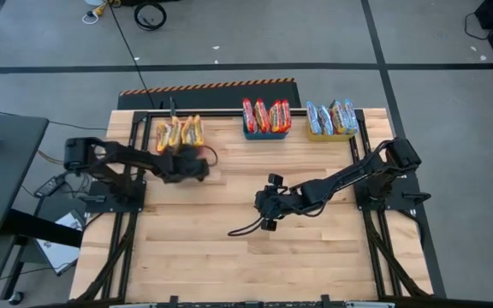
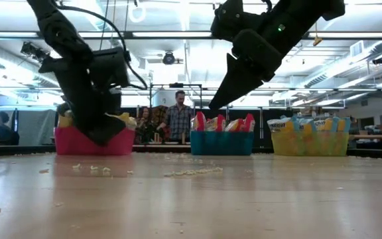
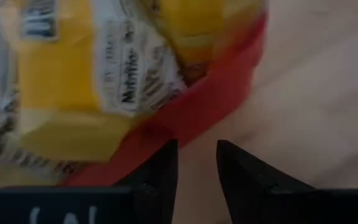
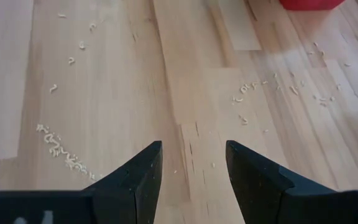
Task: Sort Maruchan noodles
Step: Move the red bin to the top left of the table, then return to Home Position
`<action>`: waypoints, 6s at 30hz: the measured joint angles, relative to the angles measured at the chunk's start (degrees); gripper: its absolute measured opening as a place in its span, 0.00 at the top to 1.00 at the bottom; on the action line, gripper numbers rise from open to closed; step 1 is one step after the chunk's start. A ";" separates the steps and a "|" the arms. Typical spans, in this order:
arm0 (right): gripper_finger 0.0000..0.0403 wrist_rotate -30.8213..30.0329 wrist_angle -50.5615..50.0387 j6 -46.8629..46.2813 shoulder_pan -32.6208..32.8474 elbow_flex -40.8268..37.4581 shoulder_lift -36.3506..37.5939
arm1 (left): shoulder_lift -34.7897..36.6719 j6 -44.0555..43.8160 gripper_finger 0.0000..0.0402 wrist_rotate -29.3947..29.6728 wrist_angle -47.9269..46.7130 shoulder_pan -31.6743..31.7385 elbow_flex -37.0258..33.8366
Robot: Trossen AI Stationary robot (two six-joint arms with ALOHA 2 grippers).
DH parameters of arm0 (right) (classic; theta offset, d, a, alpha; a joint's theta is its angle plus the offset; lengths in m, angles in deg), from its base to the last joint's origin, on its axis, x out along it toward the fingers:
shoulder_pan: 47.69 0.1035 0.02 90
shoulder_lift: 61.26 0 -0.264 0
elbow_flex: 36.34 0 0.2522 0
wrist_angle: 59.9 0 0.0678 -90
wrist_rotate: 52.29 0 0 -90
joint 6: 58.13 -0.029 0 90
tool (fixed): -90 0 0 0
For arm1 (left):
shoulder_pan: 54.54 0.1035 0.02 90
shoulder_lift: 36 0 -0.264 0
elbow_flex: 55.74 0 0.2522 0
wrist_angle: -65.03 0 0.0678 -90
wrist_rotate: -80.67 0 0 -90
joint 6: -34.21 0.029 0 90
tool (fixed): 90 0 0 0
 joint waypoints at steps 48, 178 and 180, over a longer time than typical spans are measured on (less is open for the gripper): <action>0.55 2.73 -3.80 -4.34 2.78 0.00 0.20 | -4.82 12.85 0.71 4.97 57.35 5.87 -12.79; 0.93 19.45 13.28 11.74 -13.11 -59.54 96.84 | 88.06 37.99 0.97 -42.31 21.15 -15.38 -33.43; 0.93 19.45 13.29 11.74 -13.11 -59.54 96.83 | 87.91 39.23 0.97 -42.44 21.78 -16.16 -33.45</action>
